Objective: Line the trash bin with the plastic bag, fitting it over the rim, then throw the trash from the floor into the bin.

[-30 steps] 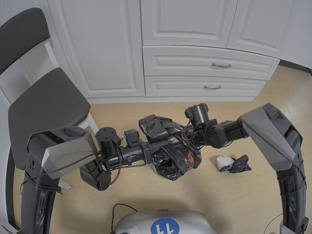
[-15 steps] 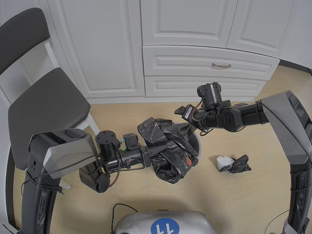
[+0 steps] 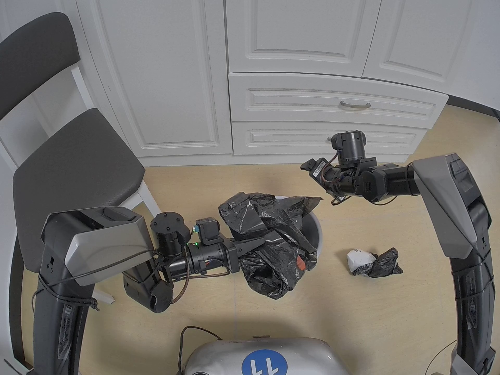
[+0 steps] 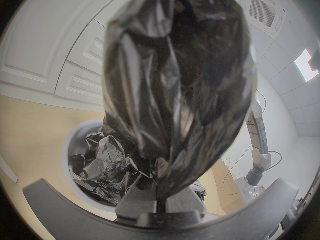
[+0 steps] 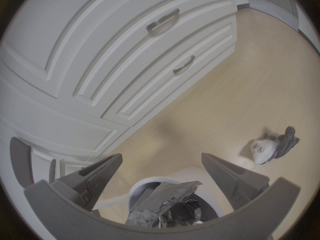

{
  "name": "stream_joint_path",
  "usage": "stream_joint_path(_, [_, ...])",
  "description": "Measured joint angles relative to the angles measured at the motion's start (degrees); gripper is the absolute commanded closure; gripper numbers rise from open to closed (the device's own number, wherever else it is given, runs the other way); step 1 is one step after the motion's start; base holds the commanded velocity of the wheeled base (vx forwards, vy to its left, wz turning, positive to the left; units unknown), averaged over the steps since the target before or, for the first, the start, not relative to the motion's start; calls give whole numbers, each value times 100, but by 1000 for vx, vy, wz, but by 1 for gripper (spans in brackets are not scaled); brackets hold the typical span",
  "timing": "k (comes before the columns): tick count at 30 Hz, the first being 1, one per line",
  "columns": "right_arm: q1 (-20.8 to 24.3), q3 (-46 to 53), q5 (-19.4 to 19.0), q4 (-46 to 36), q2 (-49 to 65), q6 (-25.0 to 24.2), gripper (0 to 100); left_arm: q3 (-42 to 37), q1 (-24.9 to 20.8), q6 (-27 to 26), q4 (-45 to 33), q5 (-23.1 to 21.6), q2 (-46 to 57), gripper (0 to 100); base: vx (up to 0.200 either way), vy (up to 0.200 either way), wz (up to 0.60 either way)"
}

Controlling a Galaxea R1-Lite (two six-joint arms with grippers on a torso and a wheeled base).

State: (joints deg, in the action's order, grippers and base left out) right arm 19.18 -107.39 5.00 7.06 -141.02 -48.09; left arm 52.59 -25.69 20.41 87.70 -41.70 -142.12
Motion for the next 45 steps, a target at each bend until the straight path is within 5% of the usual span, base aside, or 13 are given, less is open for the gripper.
stream_joint_path(10, [107, -155, -377, 85, -369, -708, 0, -119, -24, -126, 9, 2, 26, 100, 0, 0, 0])
stream_joint_path(25, [653, 1602, -424, 2038, 108, -402, 0, -343, -2, -284, 11, -4, 17, 100, 0, 0, 0])
stream_joint_path(45, [1040, 1114, -440, -26, -32, 0, 0, -458, 57, -357, 9, 11, 72, 100, 0, 0, 0])
